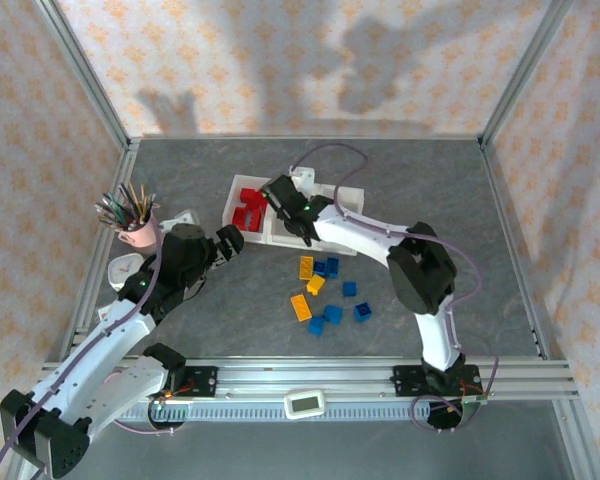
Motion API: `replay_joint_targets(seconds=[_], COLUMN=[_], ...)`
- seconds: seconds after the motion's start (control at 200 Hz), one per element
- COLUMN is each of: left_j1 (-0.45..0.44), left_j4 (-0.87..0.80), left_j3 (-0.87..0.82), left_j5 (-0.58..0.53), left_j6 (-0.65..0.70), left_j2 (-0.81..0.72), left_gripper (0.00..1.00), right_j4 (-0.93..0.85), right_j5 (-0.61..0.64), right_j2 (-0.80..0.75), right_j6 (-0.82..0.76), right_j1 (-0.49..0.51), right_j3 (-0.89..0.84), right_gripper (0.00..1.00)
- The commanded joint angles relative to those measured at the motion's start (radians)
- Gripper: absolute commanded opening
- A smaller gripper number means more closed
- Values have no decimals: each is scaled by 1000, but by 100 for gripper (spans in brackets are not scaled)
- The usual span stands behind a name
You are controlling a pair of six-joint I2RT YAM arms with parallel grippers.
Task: Sort the legos into containers by color
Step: Place the lego in the container.
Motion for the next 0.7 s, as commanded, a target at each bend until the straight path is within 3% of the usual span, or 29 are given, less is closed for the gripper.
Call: replay_joint_targets(seconds=[0.0,0.33,0.691], left_j1=[4,6,4], left_j4=[59,82,22], left_j3=[44,51,47], left_j5=[12,18,40], left_j6=[32,38,55], left_j2=[25,49,7], left_gripper=[99,99,99], right_j4=[-27,-60,-73], right_j5=[5,-16,-76], right_j2=[76,132,-88], right_j6=[-52,-86,-55], right_j1=[-18,-45,-2], right_j3=[84,202,-15], right_gripper=[30,49,58])
